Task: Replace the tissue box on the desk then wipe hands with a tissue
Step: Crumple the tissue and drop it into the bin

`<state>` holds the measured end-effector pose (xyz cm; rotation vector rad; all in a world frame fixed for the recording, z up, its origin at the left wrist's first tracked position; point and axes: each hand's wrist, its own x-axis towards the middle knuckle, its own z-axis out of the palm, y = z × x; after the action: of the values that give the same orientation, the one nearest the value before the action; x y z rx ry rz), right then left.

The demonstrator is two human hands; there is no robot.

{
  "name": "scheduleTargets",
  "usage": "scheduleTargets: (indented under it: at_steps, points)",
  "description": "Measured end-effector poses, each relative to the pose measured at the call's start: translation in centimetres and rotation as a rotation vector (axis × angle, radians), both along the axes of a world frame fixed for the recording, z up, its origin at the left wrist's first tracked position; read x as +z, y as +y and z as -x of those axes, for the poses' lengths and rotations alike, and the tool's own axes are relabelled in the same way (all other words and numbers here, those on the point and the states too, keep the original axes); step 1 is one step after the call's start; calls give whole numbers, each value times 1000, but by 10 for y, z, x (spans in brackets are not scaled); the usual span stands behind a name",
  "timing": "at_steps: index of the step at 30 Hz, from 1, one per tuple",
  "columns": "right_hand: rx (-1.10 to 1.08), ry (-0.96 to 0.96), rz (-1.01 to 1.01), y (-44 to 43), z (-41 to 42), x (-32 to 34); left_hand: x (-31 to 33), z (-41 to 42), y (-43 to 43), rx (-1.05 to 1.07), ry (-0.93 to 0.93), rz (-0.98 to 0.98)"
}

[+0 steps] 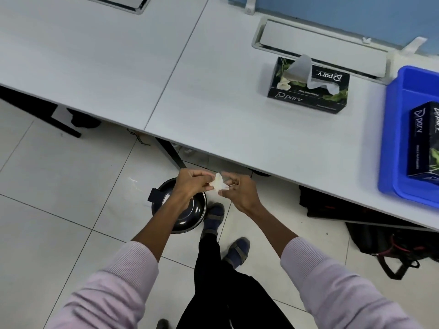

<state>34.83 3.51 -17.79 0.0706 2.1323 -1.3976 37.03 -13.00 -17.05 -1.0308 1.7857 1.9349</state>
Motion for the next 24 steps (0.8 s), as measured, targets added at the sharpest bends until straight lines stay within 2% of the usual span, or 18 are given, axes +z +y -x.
scheduleTargets:
  at_steps: [3,8,13,16,20,24]
  points:
    - [36,58,-107,-12,0,-5,3,-2,-15,-80,-18,2]
    - [101,143,-190,-31,-3,-7,1,-7,-37,-1,-24,-45]
    - [150,59,-114,-55,-7,-8,-5,-21,-60,32,-29,-71]
    - [107,67,-157,-67,-12,-11,-10,-28,-70,40,-31,-83]
    - [17,48,-285,-84,-19,-20,-17,-38,-87,176,-11,-9]
    - [87,-6,-440,-97,-29,-34,-19,-55,-108,345,12,54]
